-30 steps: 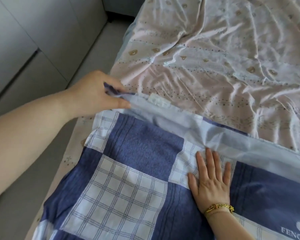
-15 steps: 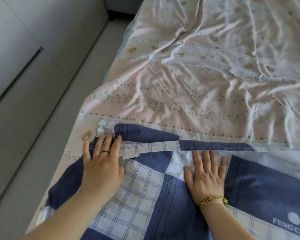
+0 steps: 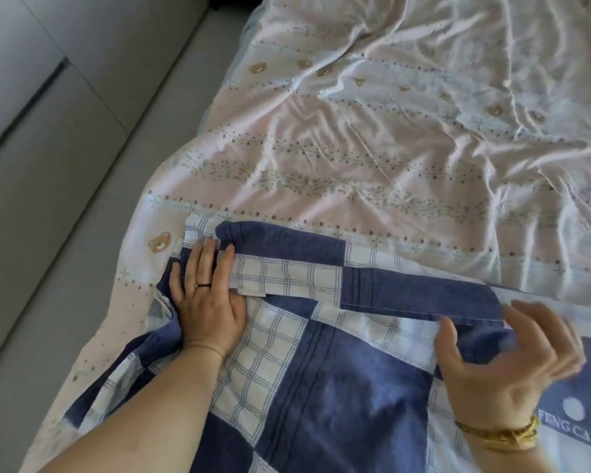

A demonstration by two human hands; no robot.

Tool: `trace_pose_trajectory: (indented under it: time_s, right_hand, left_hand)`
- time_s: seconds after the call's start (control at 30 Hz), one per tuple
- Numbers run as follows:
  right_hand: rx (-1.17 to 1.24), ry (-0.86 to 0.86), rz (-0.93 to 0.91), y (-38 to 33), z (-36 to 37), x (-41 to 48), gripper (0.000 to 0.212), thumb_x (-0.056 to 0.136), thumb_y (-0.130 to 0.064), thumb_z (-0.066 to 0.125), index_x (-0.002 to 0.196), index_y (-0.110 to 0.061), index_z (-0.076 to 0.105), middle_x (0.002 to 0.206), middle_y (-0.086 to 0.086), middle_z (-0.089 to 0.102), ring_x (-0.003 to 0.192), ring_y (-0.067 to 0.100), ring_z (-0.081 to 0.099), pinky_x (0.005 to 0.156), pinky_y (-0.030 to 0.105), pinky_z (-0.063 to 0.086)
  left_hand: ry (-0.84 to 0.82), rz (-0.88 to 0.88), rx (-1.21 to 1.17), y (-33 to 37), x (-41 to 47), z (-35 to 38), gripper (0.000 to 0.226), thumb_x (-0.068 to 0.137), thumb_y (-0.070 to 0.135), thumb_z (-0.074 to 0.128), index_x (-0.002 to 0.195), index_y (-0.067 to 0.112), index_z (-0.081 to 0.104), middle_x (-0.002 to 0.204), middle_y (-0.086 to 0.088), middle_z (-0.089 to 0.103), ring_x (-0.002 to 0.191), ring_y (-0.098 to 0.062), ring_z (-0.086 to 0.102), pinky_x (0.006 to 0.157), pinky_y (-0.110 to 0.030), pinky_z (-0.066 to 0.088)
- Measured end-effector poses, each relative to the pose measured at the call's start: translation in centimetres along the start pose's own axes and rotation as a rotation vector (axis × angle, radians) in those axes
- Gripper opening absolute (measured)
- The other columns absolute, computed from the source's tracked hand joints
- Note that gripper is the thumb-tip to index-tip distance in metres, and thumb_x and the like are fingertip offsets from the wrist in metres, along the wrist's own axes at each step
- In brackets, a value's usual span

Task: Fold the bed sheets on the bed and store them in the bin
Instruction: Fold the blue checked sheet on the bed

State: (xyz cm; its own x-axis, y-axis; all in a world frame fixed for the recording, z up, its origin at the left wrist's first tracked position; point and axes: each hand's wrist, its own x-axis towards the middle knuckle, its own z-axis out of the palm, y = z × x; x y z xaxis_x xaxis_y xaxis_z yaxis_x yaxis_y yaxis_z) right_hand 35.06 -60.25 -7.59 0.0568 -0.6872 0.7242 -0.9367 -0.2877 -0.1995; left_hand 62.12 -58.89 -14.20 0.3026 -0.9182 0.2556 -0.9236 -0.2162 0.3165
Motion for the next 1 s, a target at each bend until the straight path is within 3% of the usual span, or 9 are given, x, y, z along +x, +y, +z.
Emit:
trace_pose_trajectory:
  time_s: [0.07,0.13,0.17,0.27,0.43,0.57,0.7,0.87,1.0]
  right_hand:
    - [-0.143,-0.199,-0.056,2.0,-0.4,0.9,0.039,0.076,-0.029,0.05,0.111,-0.011,0.045,0.122,0.005,0.045,0.114,0.032,0.034,0.107,0.052,0.018]
    - [-0.18,-0.402,-0.189,4.3,0.0,1.1,0.038,0.071,-0.029,0.044,0.104,-0.016,0.059,0.109,0.009,0.063,0.109,0.027,0.04,0.111,0.043,0.009]
    - [-0.156,-0.429,-0.24,5.1,0.1,1.2,0.034,0.072,-0.024,0.044,0.093,-0.013,0.068,0.095,0.009,0.069,0.099,0.023,0.045,0.107,0.04,0.019]
    - [-0.047,-0.331,-0.212,5.8,-0.9,2.2,0.027,0.077,-0.01,0.048,0.074,-0.002,0.073,0.071,0.013,0.069,0.076,0.019,0.045,0.072,0.032,0.037]
    - [0.111,-0.283,-0.219,3.6,-4.3,0.5,0.041,0.094,-0.013,0.039,0.078,0.002,0.073,0.073,0.013,0.064,0.071,0.019,0.045,0.062,0.03,0.04]
    - [0.01,-0.446,-0.102,3.6,-2.7,-5.7,0.047,0.098,-0.027,0.03,0.088,-0.01,0.073,0.101,0.003,0.053,0.086,0.022,0.048,0.076,0.033,0.039]
    - [-0.09,-0.386,-0.043,3.2,-1.1,-7.1,0.036,0.098,-0.028,0.02,0.107,-0.012,0.051,0.096,0.016,0.067,0.095,0.026,0.045,0.088,0.036,0.035]
    - [-0.114,-0.401,-0.042,4.0,-0.6,-7.7,0.041,0.096,-0.024,0.015,0.117,-0.009,0.047,0.103,0.017,0.067,0.105,0.027,0.045,0.109,0.033,0.02]
    - [-0.108,-0.422,-0.075,4.8,-0.2,-8.1,0.042,0.095,-0.021,0.014,0.118,-0.009,0.047,0.111,0.016,0.066,0.111,0.027,0.045,0.109,0.036,0.019]
  left_hand:
    - [0.0,0.004,0.001,0.1,0.0,0.0,0.058,0.07,0.021,0.032,0.127,0.012,0.037,0.131,-0.025,0.05,0.124,-0.029,0.029,0.111,-0.026,-0.003]
    - [0.016,0.019,-0.009,0.2,0.0,0.0,0.058,0.069,0.021,0.031,0.126,0.011,0.038,0.132,-0.025,0.049,0.124,-0.03,0.029,0.111,-0.024,-0.006]
    - [0.021,0.021,-0.01,0.1,-0.1,0.0,0.058,0.069,0.02,0.031,0.126,0.011,0.038,0.132,-0.026,0.048,0.124,-0.031,0.028,0.111,-0.024,-0.007]
    - [0.023,0.022,-0.013,0.2,0.0,-0.1,0.058,0.069,0.02,0.031,0.125,0.009,0.039,0.131,-0.027,0.048,0.124,-0.031,0.028,0.111,-0.022,-0.009]
    - [0.018,0.022,-0.015,0.2,0.0,-0.1,0.058,0.069,0.021,0.031,0.125,0.009,0.039,0.131,-0.028,0.047,0.124,-0.031,0.027,0.11,-0.021,-0.01]
    - [0.013,0.017,-0.017,0.4,-0.1,-0.2,0.058,0.069,0.021,0.032,0.124,0.008,0.041,0.131,-0.028,0.048,0.123,-0.03,0.028,0.109,-0.019,-0.01]
    - [0.019,0.019,-0.002,0.4,-0.1,-0.2,0.057,0.069,0.019,0.032,0.122,0.004,0.046,0.13,-0.028,0.048,0.123,-0.031,0.028,0.109,-0.019,-0.01]
    - [0.096,0.073,-0.025,1.0,-0.4,-2.3,0.052,0.07,0.016,0.034,0.113,-0.001,0.057,0.129,-0.03,0.046,0.123,-0.034,0.027,0.111,-0.025,-0.004]
    - [0.115,0.398,-0.302,7.9,-2.1,-3.8,0.037,0.086,0.015,0.035,0.12,0.009,0.049,0.147,0.003,0.032,0.139,-0.008,0.02,0.113,-0.034,-0.001]
